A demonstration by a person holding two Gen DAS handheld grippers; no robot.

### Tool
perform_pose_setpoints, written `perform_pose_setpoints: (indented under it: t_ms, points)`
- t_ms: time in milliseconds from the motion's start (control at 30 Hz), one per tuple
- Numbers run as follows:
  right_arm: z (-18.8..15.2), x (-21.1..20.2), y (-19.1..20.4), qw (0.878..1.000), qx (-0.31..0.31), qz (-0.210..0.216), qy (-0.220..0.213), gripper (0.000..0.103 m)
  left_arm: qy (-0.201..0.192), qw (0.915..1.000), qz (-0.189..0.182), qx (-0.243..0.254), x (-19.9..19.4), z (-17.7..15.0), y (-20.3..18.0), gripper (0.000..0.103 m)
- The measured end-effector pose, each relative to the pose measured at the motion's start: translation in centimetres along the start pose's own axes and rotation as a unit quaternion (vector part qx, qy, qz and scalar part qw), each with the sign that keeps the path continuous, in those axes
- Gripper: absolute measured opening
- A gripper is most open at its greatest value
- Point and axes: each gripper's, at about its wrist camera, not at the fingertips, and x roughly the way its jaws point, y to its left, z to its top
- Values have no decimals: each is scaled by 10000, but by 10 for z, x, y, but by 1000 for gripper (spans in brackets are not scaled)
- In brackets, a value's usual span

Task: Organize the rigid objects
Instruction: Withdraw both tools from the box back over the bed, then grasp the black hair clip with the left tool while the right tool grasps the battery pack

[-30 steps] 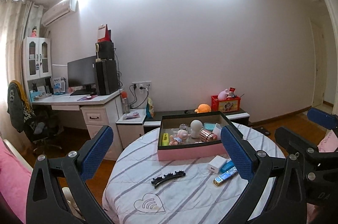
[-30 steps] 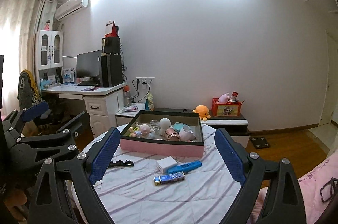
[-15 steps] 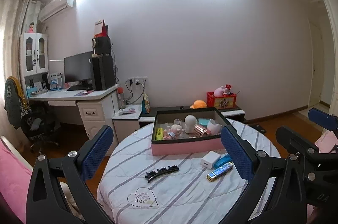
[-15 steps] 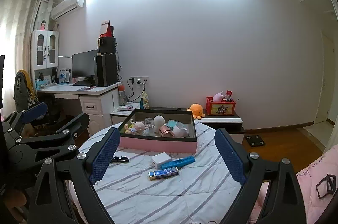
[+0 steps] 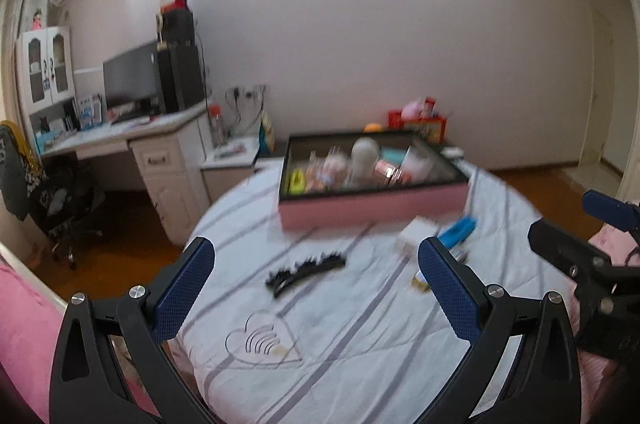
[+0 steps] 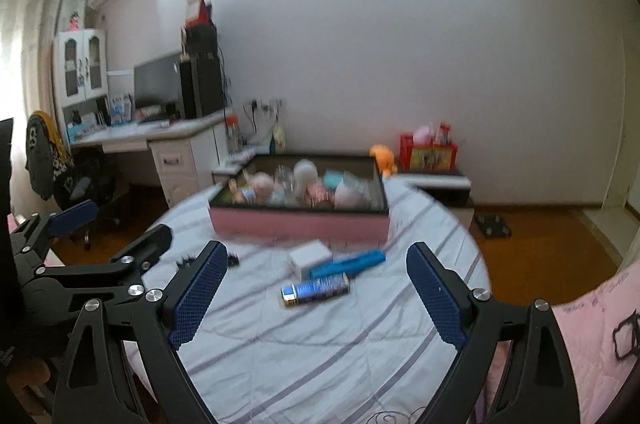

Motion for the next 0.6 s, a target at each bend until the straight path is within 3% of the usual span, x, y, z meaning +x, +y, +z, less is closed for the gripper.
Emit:
perform_pose_setpoints:
  t_ms: [167,300,467,600]
  points:
    - [-19,54,-7,9965,193,110,803,93,597,9982,41,-73,40,-18,14,103]
    - [-37,98,-6,9884,300,134,1484,93,851,9961,133,-167,60,-25,27,103]
    - [-43,134,-2,9792,525,309,1935,93,1060,9938,174,-272,80,-32,40,103]
    - [-35,148,-4,9778,654,180,1982,93,1118,9930,194,-314,90,-31,47,103]
